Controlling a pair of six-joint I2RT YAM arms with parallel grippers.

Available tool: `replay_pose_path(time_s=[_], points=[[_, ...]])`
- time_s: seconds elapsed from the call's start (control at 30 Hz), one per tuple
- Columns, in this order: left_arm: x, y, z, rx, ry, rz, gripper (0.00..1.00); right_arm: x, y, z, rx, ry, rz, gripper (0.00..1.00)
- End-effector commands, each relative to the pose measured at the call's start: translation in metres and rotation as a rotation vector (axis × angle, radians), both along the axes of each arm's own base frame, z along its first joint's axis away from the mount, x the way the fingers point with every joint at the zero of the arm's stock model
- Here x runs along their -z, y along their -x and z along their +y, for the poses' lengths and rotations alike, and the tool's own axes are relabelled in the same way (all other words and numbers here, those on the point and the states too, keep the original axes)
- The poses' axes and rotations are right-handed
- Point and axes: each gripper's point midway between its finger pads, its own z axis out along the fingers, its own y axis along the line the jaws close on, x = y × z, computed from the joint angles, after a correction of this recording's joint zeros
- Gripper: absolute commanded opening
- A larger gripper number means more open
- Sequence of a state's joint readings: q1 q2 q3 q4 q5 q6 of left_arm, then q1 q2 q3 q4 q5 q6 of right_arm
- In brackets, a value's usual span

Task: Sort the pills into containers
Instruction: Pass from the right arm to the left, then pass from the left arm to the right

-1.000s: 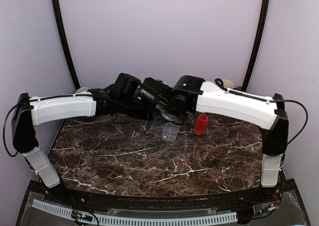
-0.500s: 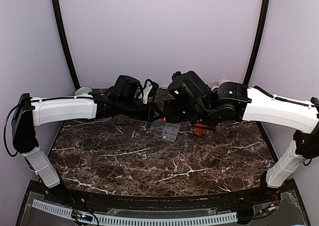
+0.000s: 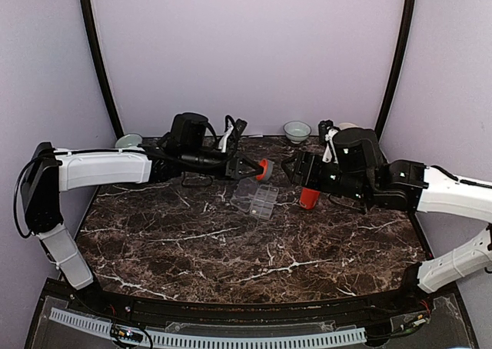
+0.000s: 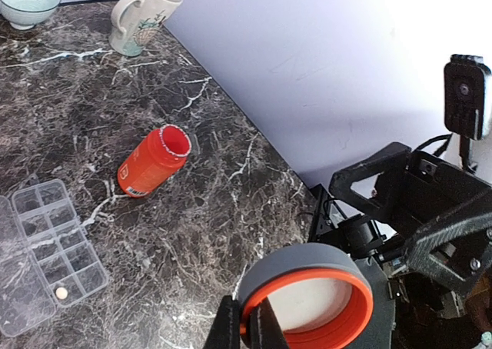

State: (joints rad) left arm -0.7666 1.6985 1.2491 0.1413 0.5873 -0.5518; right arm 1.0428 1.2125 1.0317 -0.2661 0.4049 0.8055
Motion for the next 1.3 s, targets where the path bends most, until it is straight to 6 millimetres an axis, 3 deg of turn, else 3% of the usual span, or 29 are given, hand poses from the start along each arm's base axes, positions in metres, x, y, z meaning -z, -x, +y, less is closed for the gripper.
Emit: replay_pose_path(time_s=[0.0,0.13,0.37,1.27], points=[[-0.019,0.022,-0.011,0.162,0.119,0.016,0.0,-0.031,-0.006,0.005,-0.036,-0.234,-0.046,0.74],[-0.024,0.026,-0.016,0.216,0.154,0.03,0.0,-0.029,0.002,0.018,-0.138,-0.333,0.008,0.74],[-0.035,0.03,-0.023,0.275,0.208,0.041,0.0,-0.028,0.0,0.017,-0.196,-0.453,0.03,0.76],[-0.048,0.021,-0.024,0.368,0.339,0.13,0.0,-0.019,0.001,0.047,-0.338,-0.571,0.081,0.77]])
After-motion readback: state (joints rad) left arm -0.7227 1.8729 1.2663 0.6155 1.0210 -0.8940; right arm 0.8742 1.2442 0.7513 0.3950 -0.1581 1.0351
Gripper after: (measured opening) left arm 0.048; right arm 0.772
